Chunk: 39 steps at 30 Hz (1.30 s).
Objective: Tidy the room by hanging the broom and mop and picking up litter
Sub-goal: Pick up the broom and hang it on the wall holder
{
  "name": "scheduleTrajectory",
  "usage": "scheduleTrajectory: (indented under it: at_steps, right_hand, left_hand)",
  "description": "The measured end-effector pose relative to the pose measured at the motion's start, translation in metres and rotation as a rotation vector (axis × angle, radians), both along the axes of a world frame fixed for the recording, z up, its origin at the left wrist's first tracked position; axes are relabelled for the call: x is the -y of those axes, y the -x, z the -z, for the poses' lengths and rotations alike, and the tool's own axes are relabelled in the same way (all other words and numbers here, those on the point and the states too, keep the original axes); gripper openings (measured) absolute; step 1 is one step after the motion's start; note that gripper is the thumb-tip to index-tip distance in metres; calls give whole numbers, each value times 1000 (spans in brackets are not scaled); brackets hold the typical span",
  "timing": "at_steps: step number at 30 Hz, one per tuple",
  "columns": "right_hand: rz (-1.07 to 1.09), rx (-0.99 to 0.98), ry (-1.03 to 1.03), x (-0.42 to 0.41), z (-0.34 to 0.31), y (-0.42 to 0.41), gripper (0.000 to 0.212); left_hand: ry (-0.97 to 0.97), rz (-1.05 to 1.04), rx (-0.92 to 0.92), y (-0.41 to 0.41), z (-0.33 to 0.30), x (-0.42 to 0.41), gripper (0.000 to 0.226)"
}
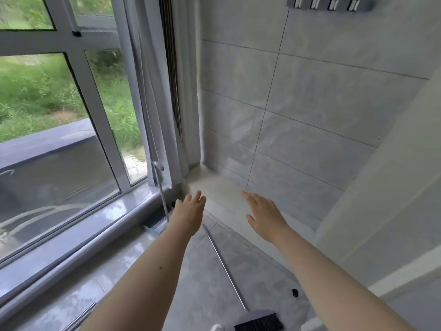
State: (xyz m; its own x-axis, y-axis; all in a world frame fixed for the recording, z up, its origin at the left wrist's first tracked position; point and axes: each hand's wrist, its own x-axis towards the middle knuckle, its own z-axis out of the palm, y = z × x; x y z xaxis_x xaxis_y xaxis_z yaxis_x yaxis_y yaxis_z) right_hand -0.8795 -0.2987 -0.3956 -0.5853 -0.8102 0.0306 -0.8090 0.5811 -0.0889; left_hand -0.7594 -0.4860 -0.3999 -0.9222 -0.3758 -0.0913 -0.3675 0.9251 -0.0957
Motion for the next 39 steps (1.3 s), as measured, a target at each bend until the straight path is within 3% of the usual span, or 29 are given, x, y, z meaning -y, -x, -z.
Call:
scheduleTrajectory:
  at_steps: [7, 15, 23, 28, 33, 39]
  right_hand:
    - [55, 192, -109, 74, 97, 126, 59]
    - [166, 400, -274, 113, 234, 197, 45]
    - [402, 705, -290, 130, 430, 211, 33]
    - [480, 817, -312, 143, 562, 214, 24]
    - [541, 853, -348, 156, 684, 223, 23]
    - [586, 817, -402, 168, 788, 230, 34]
  left_hand:
    - [-134, 13, 129, 135, 98, 63, 41]
    - [-275, 45, 268, 220, 242, 94, 39]
    - [-373, 102, 442, 259, 440, 116, 37]
    - [-514, -25, 552, 281, 582, 127, 40]
    - [-603, -66, 565, 300, 714, 128, 41]
    - [-677, -259, 463, 328, 814, 125, 35]
